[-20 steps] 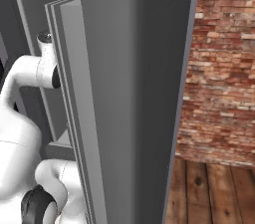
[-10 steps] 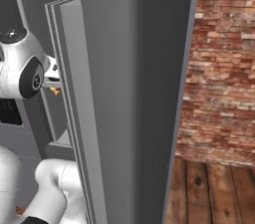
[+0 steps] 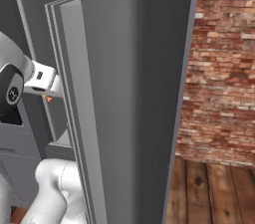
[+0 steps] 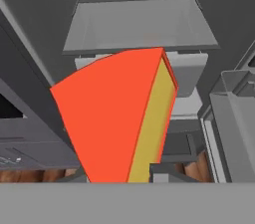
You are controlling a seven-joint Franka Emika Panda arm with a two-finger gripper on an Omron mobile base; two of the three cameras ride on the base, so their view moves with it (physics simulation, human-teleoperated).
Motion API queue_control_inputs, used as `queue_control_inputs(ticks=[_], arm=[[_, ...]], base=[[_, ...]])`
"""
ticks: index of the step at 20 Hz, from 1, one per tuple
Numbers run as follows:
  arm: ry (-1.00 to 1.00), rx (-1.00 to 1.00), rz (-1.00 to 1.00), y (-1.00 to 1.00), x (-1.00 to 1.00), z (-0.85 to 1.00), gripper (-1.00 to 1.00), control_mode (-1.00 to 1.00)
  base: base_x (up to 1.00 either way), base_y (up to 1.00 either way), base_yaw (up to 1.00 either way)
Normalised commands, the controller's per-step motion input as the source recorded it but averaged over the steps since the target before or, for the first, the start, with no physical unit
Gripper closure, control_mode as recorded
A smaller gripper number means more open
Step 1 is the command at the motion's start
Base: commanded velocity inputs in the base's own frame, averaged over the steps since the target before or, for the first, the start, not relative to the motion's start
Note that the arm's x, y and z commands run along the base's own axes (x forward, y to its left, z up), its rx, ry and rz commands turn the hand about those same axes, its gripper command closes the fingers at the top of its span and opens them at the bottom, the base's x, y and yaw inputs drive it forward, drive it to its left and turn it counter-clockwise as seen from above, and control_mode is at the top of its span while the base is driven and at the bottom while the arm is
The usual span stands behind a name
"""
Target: Pick the cheese from the fridge and the cheese grater from the cabinet and place them next to the salad bowl.
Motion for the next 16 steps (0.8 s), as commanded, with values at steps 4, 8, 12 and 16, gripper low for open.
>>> queue_control_inputs(ticks=[4, 8, 12, 16], arm=[[-0.04, 0.00, 0.00, -0.07, -0.02, 0.00, 1.00, -1.00], [0.00, 0.00, 0.00, 0.00, 0.00, 0.00, 1.00, -1.00], [0.00, 0.00, 0.00, 0.00, 0.00, 0.00, 1.00, -1.00], [0.00, 0.00, 0.00, 0.00, 0.00, 0.00, 1.00, -1.00]], base=[[0.00, 0.00, 0.00], [0.00, 0.00, 0.00], [0.00, 0.00, 0.00], [0.00, 0.00, 0.00]])
